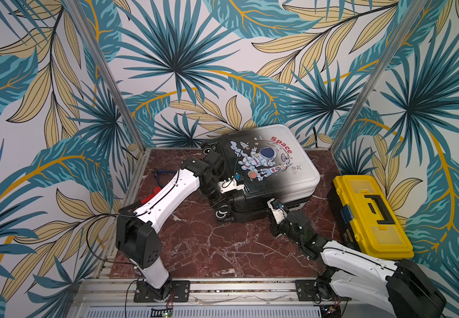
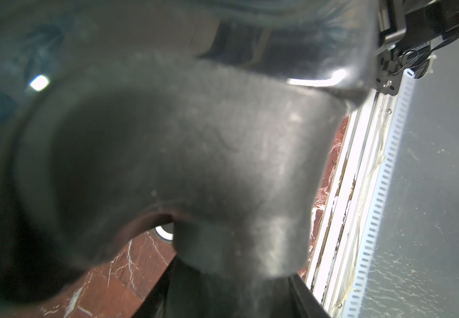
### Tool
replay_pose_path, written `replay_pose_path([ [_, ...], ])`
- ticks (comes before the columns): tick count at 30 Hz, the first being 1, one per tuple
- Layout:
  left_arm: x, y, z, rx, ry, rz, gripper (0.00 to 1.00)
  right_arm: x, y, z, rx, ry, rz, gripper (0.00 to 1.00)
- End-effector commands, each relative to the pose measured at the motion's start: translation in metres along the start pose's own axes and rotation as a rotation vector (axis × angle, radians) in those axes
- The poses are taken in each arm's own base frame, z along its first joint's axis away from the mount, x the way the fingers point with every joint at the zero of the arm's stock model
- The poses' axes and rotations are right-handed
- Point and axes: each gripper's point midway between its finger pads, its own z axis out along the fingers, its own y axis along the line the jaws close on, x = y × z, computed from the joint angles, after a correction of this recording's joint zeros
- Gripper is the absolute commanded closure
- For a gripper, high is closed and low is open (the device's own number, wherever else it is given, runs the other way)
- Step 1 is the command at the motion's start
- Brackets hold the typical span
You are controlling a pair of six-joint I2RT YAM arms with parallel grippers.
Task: Close the suitcase zippers
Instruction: Zip the zipper on the suitcase.
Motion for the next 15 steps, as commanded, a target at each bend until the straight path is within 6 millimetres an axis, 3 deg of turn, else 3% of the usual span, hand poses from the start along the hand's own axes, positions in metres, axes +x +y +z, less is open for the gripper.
replay_pose_path([
  [1, -0.07, -0.006, -0.015, -0.018, -0.246, 0.144, 0.69, -0.013, 0.058, -0.008, -0.25, -0.066, -0.018, 1.0],
  [6, -0.056, 0.015, -0.036, -0.135, -0.24, 0.107, 0.7, 0.027, -0.004, -0.009, 0.055, 0.044, 0.17, 1.0],
  [9, -0.048, 0.027, -0.047, -0.188, -0.24, 0.085, 0.7, 0.045, -0.028, -0.015, 0.161, 0.082, 0.284, 1.0],
  [15, -0.036, 0.042, -0.053, -0.244, -0.219, 0.06, 0.71, 0.051, -0.062, -0.032, 0.279, 0.043, 0.425, 1.0],
])
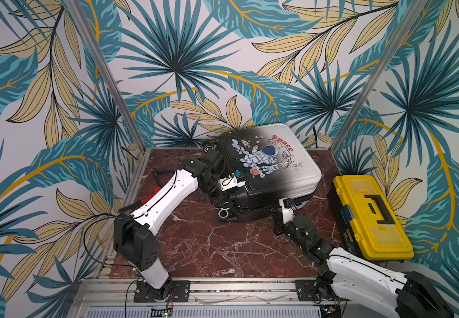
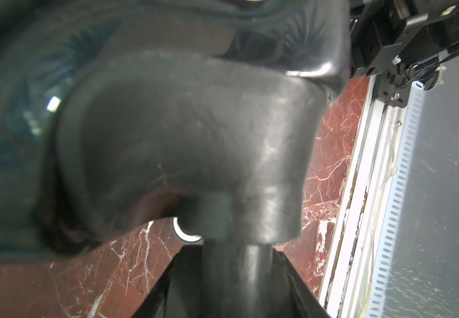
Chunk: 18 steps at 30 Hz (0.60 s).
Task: Close the suitcase zippers
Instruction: Zip the zipper on the suitcase.
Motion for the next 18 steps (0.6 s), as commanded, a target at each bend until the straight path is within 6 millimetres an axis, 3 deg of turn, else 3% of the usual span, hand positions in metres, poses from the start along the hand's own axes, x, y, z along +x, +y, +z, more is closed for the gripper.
replay_pose_path([
  [1, -0.024, 0.034, -0.037, -0.183, -0.141, 0.035, 0.71, 0.037, -0.045, -0.009, 0.17, 0.093, 0.094, 1.0],
  [9, -0.026, 0.029, -0.036, -0.149, -0.161, 0.039, 0.71, 0.028, -0.053, -0.012, 0.181, 0.104, 0.089, 1.0],
  [13, -0.035, 0.015, -0.032, -0.063, -0.201, 0.047, 0.7, 0.013, -0.004, -0.005, -0.077, 0.094, -0.04, 1.0],
  [18, -0.045, 0.0, -0.019, 0.01, -0.208, 0.066, 0.7, 0.001, 0.052, -0.014, -0.317, 0.028, -0.211, 1.0],
])
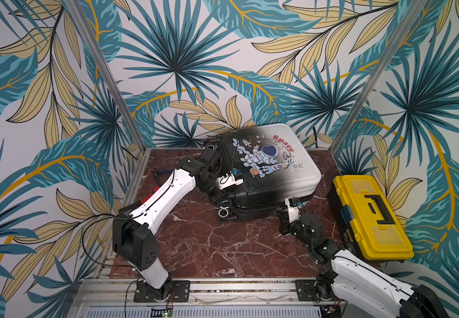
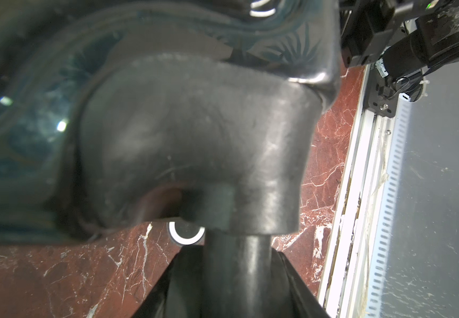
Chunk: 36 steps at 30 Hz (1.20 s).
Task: Close the suitcase zippers
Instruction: Zip the zipper on the suitcase.
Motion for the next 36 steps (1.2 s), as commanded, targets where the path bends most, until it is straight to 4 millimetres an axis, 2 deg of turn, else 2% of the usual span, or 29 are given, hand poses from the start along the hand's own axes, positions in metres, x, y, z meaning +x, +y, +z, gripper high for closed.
replay_pose_path([
  [1, -0.047, -0.002, -0.013, -0.025, -0.166, 0.09, 0.7, -0.006, 0.061, -0.007, -0.283, -0.02, -0.156, 1.0],
  [5, -0.051, -0.013, 0.0, 0.026, -0.155, 0.1, 0.7, -0.001, 0.093, -0.009, -0.393, 0.011, -0.249, 1.0],
  [8, -0.055, -0.022, 0.008, 0.065, -0.154, 0.11, 0.7, 0.001, 0.11, -0.006, -0.432, 0.032, -0.291, 1.0],
  [11, -0.061, -0.033, 0.013, 0.104, -0.158, 0.123, 0.7, -0.004, 0.129, 0.001, -0.469, 0.018, -0.309, 1.0],
  [16, -0.069, -0.054, 0.02, 0.184, -0.173, 0.144, 0.7, -0.014, 0.176, 0.003, -0.567, -0.022, -0.335, 1.0],
  [20, -0.075, -0.075, 0.022, 0.273, -0.197, 0.157, 0.7, -0.029, 0.202, 0.006, -0.634, -0.116, -0.243, 1.0],
  [22, -0.077, -0.085, 0.022, 0.315, -0.207, 0.163, 0.7, -0.038, 0.205, 0.009, -0.62, -0.176, -0.178, 1.0],
  [26, -0.08, -0.105, 0.024, 0.397, -0.219, 0.172, 0.69, -0.06, 0.193, 0.007, -0.58, -0.357, 0.005, 1.0],
  [28, -0.082, -0.115, 0.024, 0.437, -0.225, 0.179, 0.66, -0.062, 0.181, 0.009, -0.522, -0.407, 0.058, 1.0],
  [30, -0.083, -0.123, 0.024, 0.463, -0.227, 0.188, 0.63, -0.055, 0.168, 0.015, -0.436, -0.406, 0.06, 1.0],
  [33, -0.076, -0.12, 0.031, 0.414, -0.193, 0.197, 0.53, -0.032, 0.15, 0.022, -0.334, -0.34, 0.029, 1.0],
  [35, -0.069, -0.113, 0.034, 0.357, -0.168, 0.208, 0.38, -0.018, 0.139, 0.024, -0.294, -0.299, 0.02, 1.0],
  [36, -0.065, -0.108, 0.035, 0.323, -0.152, 0.212, 0.25, -0.01, 0.134, 0.024, -0.276, -0.277, 0.022, 1.0],
])
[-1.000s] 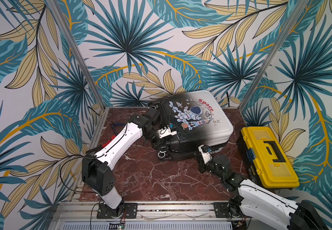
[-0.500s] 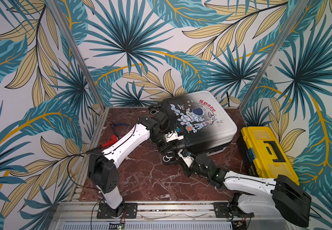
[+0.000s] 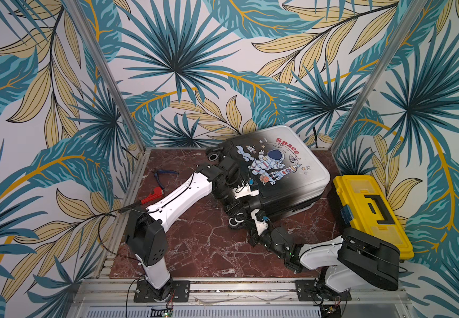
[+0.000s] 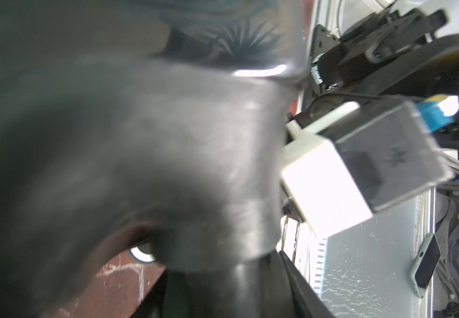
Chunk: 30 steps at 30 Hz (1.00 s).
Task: Close the suitcase zippers
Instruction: Zip the zipper on the suitcase.
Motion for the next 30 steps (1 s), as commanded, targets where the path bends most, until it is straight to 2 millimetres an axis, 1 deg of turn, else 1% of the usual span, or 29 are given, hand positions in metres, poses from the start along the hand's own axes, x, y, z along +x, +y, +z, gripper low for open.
replay_pose_path([
  [1, -0.038, -0.033, -0.006, 0.046, -0.138, 0.205, 0.07, -0.014, -0.001, -0.01, 0.006, -0.068, 0.071, 1.0],
  [2, -0.035, -0.03, -0.007, 0.022, -0.129, 0.21, 0.01, -0.01, -0.003, -0.011, 0.015, -0.053, 0.071, 1.0],
  [4, -0.033, -0.026, -0.013, -0.031, -0.121, 0.218, 0.01, 0.0, -0.009, -0.016, 0.034, -0.019, 0.065, 1.0],
  [6, -0.033, -0.019, -0.021, -0.1, -0.112, 0.223, 0.01, 0.004, -0.013, -0.02, 0.054, -0.001, 0.058, 1.0],
  [8, -0.031, -0.004, -0.034, -0.209, -0.097, 0.215, 0.01, 0.006, -0.015, -0.022, 0.062, 0.016, 0.052, 1.0],
  [11, -0.034, 0.022, -0.065, -0.374, -0.116, 0.18, 0.01, 0.006, -0.017, -0.024, 0.073, 0.039, 0.039, 1.0],
  [14, -0.038, 0.055, -0.104, -0.508, -0.183, 0.097, 0.01, 0.005, -0.019, -0.028, 0.083, 0.054, 0.032, 1.0],
  [16, -0.032, 0.089, -0.127, -0.645, -0.187, 0.049, 0.01, 0.005, -0.02, -0.031, 0.09, 0.064, 0.026, 1.0],
  [18, -0.024, 0.121, -0.145, -0.758, -0.181, 0.012, 0.01, 0.003, -0.022, -0.034, 0.098, 0.075, 0.019, 1.0],
  [19, -0.022, 0.134, -0.151, -0.786, -0.183, -0.001, 0.01, 0.002, -0.021, -0.035, 0.096, 0.078, 0.013, 1.0],
  [22, -0.015, 0.17, -0.166, -0.802, -0.197, -0.063, 0.01, -0.002, -0.022, -0.038, 0.1, 0.088, -0.004, 1.0],
  [24, -0.01, 0.19, -0.171, -0.824, -0.184, -0.08, 0.01, -0.004, -0.024, -0.041, 0.106, 0.087, -0.004, 1.0],
  [28, -0.008, 0.217, -0.176, -0.829, -0.181, -0.094, 0.01, -0.006, -0.027, -0.046, 0.115, 0.097, -0.007, 1.0],
  [30, -0.007, 0.227, -0.177, -0.806, -0.196, -0.1, 0.01, -0.005, -0.029, -0.048, 0.12, 0.104, -0.011, 1.0],
])
